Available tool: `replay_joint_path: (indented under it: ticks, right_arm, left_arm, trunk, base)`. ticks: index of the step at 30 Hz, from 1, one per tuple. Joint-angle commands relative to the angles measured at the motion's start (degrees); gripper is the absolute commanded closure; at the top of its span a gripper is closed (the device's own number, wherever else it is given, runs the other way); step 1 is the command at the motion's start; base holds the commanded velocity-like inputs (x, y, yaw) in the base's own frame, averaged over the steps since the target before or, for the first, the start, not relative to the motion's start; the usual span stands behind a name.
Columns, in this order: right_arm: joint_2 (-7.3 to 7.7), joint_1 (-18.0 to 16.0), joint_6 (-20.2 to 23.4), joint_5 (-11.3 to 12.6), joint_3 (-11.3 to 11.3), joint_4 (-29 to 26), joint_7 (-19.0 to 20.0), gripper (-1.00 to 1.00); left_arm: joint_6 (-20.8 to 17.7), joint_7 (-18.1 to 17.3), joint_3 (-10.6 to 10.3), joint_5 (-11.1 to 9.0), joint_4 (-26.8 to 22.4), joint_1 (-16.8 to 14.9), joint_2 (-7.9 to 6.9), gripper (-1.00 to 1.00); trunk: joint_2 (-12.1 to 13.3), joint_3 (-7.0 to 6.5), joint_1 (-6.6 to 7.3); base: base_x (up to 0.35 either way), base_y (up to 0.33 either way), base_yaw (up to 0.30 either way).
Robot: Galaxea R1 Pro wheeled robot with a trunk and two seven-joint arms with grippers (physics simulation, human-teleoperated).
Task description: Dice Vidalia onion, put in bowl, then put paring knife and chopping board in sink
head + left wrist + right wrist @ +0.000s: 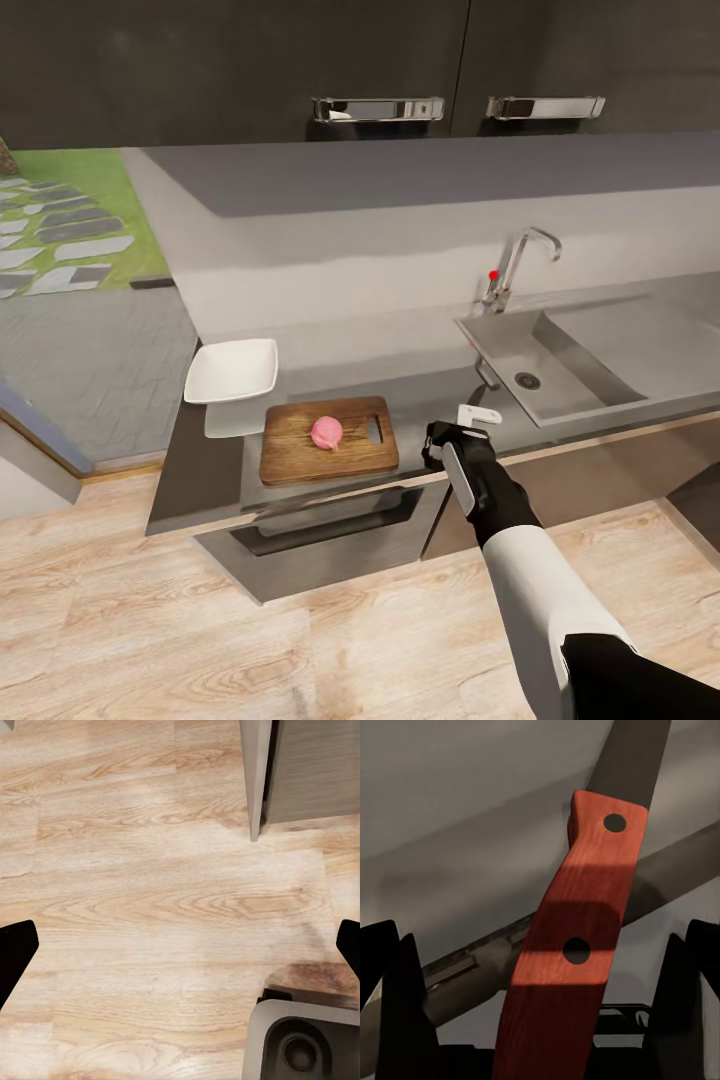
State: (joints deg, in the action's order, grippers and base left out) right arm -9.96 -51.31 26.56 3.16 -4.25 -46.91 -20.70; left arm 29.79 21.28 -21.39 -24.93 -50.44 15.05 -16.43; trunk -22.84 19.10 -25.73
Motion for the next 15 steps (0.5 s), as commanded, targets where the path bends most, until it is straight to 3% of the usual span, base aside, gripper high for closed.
replay_joint_path:
  ticks: [1,15]
  right_arm:
    - [-0.04,0.0,0.5,0.2,-0.1,1.2,-0.3,1.0]
    - [-0.04,0.0,0.5,0.2,-0.1,1.1,-0.5,1.0]
  left_arm:
    - [0.2,0.4,-0.3,-0.3,-0.1,0.0,-0.09,-1.0]
    - [0.2,0.4,-0.3,-0.3,0.2,0.0,-0.09,-1.0]
  trunk:
    - [-0.1,0.1,-0.06]
    - [-0.1,0.02,-0.06]
  base:
    - [0.0,0.0,0.0]
    - [0.0,0.0,0.0]
